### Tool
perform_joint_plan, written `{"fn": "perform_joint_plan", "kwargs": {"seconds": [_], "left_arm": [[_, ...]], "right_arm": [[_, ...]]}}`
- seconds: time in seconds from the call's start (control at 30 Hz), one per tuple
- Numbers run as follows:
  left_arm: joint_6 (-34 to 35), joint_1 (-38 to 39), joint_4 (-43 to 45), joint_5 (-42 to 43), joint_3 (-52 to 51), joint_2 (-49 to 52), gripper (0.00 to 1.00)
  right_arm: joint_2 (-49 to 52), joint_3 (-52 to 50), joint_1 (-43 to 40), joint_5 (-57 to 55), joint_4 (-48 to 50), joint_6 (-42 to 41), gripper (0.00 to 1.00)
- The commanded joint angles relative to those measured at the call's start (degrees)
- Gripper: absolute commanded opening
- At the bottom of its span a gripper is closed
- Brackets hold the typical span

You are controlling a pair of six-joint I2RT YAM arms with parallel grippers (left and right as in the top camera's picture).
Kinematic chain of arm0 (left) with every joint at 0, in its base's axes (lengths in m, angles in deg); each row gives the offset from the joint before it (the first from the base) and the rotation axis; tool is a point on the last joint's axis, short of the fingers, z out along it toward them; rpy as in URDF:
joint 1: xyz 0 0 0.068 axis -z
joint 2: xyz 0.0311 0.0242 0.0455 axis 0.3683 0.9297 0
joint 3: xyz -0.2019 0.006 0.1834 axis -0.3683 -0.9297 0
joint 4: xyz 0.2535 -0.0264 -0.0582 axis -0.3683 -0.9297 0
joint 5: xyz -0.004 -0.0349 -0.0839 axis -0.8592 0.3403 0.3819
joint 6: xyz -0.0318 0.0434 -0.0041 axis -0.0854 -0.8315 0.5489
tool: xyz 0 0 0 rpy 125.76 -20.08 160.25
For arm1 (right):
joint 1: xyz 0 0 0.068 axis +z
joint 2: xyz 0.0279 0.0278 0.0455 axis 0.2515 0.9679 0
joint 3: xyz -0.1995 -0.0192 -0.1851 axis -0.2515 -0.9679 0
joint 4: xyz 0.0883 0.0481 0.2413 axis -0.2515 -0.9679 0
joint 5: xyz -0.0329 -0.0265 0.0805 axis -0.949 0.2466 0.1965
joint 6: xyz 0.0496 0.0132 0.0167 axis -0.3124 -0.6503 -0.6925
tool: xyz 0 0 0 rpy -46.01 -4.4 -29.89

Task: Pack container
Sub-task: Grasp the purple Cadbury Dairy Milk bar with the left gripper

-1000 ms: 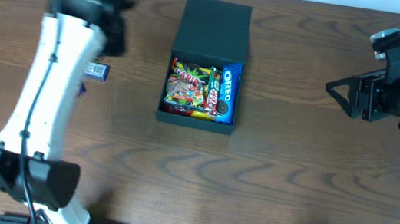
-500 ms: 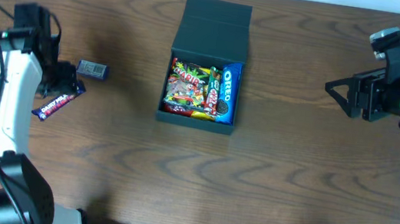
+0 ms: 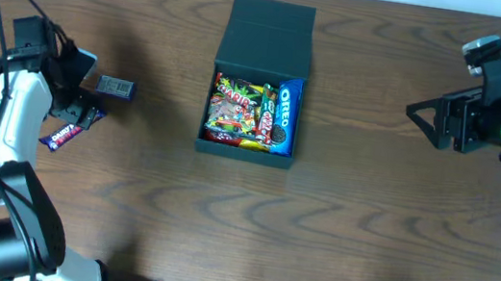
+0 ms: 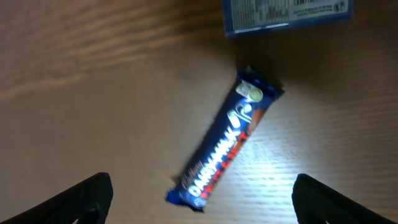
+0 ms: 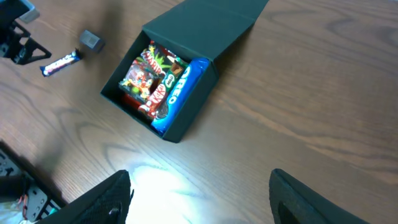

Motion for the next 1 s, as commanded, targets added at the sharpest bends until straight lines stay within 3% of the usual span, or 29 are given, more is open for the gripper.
{"fn": "perform_joint_plan", "kwargs": {"seconds": [0.0,0.17,0.67,0.97], "left_arm": [[-7.69,-0.28,1.01,0.57,-0.17,2.67,0.94],[-11.41,-0.28,1.84,0.55,-0.17,7.67,0.91],[-13.25,-0.31,6.10,2.45,-0.17,16.11,0.81],[-13.46,-0.31,4.31,2.47,-0.17,16.35,0.56]], "right_arm": [[0.44,0.11,0.50,0.00,-0.55,0.81,0.72],[0.44,0.11,0.50,0.00,-0.74,0.57,0.74],[0.44,0.11,0.50,0.02,-0.48,-2.91,0.77],[0.44,0.11,0.52,0.02,0.11,-3.98,0.77]]}}
